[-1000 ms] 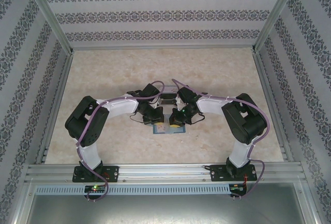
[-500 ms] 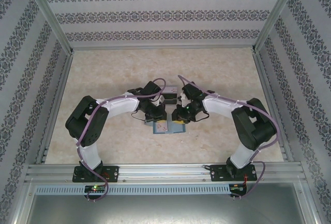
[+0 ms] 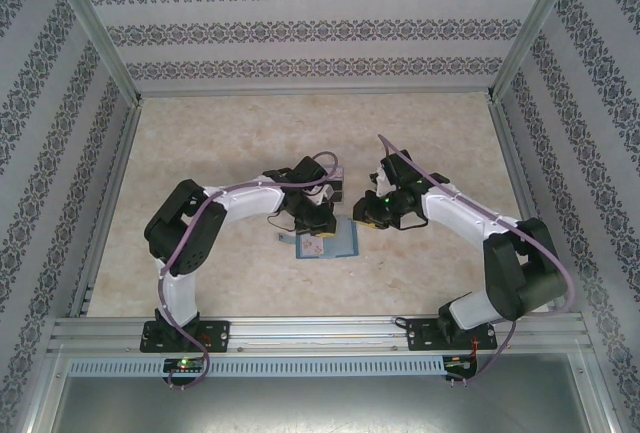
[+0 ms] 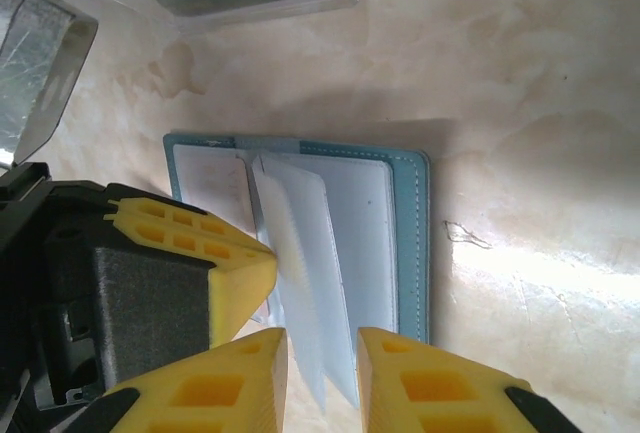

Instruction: Take the credit cards out of the card holder

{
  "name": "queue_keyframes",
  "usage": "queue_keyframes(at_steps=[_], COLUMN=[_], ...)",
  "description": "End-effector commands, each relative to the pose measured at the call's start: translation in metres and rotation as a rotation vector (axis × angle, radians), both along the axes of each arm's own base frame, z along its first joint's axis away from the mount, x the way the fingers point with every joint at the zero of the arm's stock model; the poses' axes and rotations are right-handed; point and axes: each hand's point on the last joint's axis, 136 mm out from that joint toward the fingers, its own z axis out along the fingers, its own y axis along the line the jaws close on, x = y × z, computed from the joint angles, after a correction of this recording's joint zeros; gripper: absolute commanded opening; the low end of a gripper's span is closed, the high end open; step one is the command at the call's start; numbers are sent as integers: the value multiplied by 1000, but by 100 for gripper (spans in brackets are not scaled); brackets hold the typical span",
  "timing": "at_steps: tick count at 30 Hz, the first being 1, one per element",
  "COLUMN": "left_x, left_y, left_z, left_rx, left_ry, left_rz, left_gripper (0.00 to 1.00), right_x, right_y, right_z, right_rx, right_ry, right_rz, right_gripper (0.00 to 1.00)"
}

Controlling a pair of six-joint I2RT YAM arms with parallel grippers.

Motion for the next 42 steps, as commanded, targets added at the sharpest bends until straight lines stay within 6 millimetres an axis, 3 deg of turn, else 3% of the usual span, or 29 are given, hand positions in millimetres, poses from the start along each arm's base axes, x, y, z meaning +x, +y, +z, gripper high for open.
queue_keyframes(at_steps=[1,8,15,26,32,42], left_x=[-6,-10,-12,-3,1,4], left_y=[-12,-14,-11,-5,9,51], left_z=[-1,-16,-24,4,10,11], left_rx=[-13,15,33,20,37,113], left_ry=[12,42,53,-42,-65,-87], left_rz=[-48,-57,-52,-13,18,73], left_gripper=[7,6,6,6,6,6], right_x=[-6,-12,-24,-29,-28,-24], right_y=[-4,1,23,36,41,61], right_z=[-1,-5,-19,-43,-45,-40], right_rx=[-7,25,37,27,27,36], right_ry=[6,29,86,140,148,135], right_rz=[-9,-11,50,74,82,114], right_gripper=[26,22,13,11,11,11])
